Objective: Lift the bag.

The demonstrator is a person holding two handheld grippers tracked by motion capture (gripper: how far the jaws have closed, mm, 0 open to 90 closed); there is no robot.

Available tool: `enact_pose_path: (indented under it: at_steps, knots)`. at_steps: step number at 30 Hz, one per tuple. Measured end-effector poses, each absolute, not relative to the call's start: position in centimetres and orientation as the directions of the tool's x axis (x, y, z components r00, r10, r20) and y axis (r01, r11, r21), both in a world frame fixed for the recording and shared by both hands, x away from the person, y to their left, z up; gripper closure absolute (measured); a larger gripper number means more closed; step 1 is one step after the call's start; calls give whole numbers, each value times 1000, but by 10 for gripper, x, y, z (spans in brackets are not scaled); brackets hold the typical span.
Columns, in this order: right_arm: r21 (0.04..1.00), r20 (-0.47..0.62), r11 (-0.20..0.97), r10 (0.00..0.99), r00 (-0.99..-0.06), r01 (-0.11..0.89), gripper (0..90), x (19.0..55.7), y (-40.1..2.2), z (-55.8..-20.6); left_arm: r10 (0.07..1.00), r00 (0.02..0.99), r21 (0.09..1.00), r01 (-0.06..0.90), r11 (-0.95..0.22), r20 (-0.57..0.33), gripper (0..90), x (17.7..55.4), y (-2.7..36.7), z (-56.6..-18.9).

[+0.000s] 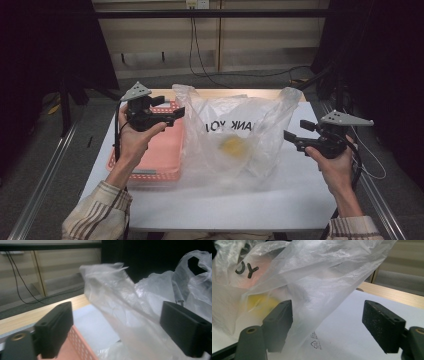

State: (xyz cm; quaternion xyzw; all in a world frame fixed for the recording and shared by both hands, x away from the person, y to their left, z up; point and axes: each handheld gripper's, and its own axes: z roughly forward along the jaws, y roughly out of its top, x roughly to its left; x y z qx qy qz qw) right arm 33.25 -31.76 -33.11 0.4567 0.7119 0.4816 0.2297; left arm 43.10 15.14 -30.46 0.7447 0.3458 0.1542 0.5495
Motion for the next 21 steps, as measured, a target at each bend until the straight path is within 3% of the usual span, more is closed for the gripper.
enact_pose_path:
  at_steps: [12,21]
  knots:
    - [881,89,139,889,-448,452,158,309,-309,-348,686,725,919,310,-244,-62,59,385,174,-318]
    - [862,75,142,914,-400,486,138,297,-307,-367,656,750,901,338,-272,-83,47,362,184,-337]
